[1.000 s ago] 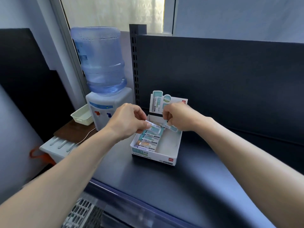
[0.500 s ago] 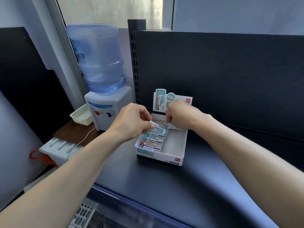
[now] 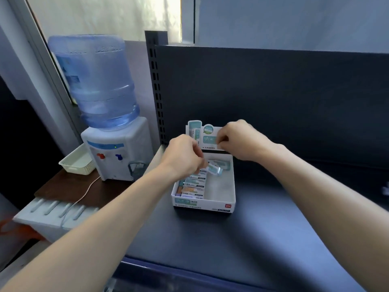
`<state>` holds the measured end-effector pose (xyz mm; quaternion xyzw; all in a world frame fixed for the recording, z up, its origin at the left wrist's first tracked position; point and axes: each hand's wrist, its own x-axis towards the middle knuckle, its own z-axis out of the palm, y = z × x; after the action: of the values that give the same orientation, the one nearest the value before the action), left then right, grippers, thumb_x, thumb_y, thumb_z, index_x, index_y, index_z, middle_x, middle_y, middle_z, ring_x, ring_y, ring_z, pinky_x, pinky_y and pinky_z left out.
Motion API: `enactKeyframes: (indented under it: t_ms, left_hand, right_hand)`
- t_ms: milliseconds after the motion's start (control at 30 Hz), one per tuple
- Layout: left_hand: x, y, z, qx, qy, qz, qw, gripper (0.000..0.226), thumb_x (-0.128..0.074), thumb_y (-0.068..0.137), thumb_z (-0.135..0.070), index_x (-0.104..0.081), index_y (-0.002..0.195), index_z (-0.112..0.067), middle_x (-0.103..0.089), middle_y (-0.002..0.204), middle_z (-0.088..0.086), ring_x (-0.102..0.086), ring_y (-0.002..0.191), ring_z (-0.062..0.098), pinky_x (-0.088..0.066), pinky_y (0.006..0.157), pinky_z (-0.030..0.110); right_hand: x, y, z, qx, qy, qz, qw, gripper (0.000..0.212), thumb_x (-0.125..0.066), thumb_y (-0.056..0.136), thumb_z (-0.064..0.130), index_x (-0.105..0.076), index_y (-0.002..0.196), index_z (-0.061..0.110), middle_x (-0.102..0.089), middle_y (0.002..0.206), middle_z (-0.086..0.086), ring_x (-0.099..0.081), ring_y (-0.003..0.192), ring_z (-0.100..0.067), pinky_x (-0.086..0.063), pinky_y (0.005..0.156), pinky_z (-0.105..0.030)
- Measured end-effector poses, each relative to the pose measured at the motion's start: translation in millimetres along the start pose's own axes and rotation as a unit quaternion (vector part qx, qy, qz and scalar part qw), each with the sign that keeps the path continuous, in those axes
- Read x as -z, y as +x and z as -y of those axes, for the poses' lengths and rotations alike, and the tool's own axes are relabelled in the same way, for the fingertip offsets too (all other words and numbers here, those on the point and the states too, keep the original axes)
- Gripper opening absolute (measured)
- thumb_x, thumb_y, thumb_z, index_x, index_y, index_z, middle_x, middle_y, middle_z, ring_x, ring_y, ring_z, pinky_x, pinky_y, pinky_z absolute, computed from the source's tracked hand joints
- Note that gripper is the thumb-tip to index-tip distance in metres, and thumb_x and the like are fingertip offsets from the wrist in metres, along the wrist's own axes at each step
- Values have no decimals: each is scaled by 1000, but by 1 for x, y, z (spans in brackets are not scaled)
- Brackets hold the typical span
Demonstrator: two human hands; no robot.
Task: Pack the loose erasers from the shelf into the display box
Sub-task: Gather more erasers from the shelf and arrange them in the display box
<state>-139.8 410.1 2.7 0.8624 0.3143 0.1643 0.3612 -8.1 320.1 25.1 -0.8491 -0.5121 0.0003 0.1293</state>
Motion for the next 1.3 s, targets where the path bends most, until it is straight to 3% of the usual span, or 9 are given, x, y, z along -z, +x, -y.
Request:
enactKeyframes:
  t_ms: [167,333,400,600,833,1300]
  left_hand:
    - [-22,11,-3,27,4,19,999,15,-76,73,-9,-62,68,-11,-70,82,10,-69,75,26,-59,76,40]
    - [-28,19,0,40,4,15,999,19,-77,73,-10,-60,67,-15,-69,89,10,-68,82,29,-58,78,41]
    - [-28,20,0,40,9,17,999,21,-77,73,-11,-58,65,-17,-69,90,9,-68,83,28,-58,79,41]
    - [-25,24,4,67,-72,54,994,16,-74,76,-2,-60,69,-6,-66,81,10,-70,65,25,-61,71,39]
    - [-26,26,5,84,-119,66,987,15,-71,79,-1,-60,71,-6,-66,81,7,-71,65,24,-60,73,39]
    - [-32,19,0,-6,-8,74,997,14,-73,79,-9,-63,69,-9,-70,82,12,-69,73,25,-59,76,40]
  right_hand:
    - [6,-14,-12,-25,13,-27,999,16,-57,88,17,-72,91,17,-66,94,-7,-61,86,-29,-56,76,-39]
    - [10,-24,-21,-34,22,-34,999,15,-56,89,18,-72,89,17,-65,87,-3,-58,74,-23,-50,67,-29]
    - [9,-25,-22,-32,25,-40,998,16,-56,89,19,-72,90,18,-68,91,-3,-61,80,-25,-53,73,-33]
    - [7,-29,-23,-39,29,-40,998,17,-56,89,21,-72,93,18,-69,93,-3,-62,85,-26,-55,77,-38]
    - [7,-34,-22,-51,29,-39,998,16,-56,89,23,-72,91,19,-68,88,-3,-61,84,-27,-55,76,-38]
    - [4,-55,-25,-106,17,-30,994,14,-58,91,27,-70,91,20,-65,86,-3,-60,82,-25,-54,73,-35]
